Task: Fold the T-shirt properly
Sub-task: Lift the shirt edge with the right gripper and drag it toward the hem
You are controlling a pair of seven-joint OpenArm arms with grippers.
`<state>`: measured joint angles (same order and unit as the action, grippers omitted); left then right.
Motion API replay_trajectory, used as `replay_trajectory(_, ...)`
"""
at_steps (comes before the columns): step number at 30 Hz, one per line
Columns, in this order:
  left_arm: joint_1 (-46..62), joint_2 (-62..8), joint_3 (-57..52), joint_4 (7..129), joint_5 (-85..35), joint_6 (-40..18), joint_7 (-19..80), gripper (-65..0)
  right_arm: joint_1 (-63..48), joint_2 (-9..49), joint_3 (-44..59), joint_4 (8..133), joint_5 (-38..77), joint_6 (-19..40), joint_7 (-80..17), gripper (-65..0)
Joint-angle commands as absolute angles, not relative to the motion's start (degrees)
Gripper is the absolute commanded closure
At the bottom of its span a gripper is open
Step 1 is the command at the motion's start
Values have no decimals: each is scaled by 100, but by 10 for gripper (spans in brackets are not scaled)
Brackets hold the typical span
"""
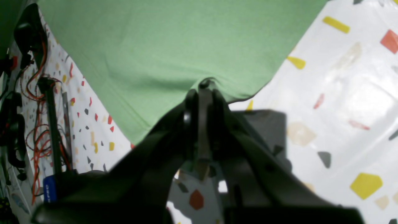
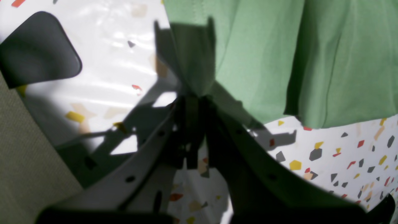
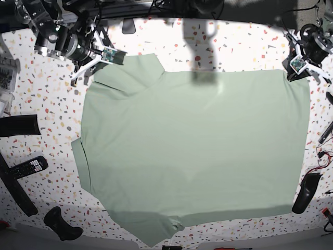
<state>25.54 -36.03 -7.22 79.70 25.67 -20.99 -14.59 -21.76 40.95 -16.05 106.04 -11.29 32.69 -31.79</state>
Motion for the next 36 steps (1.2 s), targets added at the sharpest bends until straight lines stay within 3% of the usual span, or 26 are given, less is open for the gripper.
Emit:
replay_trajectory(1,2556,-3715,-766,8023,2539,-2058,-1507,0,-1909,4128,-1498,10676,-1780,2456,-3194,0)
replay_trajectory(10,2558,-3717,-766,8077,2541,-2056,-1507,0,-1907,4128,-1498,11830,-1590,2464,-3590,0)
replay_trajectory(19,2556,-3717,-766,8667,2541,-2056,-1505,0,-1907,4123,-1498,11850,-1579,2447,-3605,0)
replay_trajectory(23,2552,-3717,-768,8879,2539,-2053,-1505,0,-1905,4115,-1498,11850,-1568,2115,-3599,0)
replay_trajectory(28,2469,-3701,-766,8908,2534,-2058,-1494,0,-1887,3962,-1496,11815,-985,2036,-3603,0)
replay_trajectory(36,2012,-3701,-766,8875,2497,-2058,-1173,0,-1776,3688,-1496,11692,-982,2034,-3592,0)
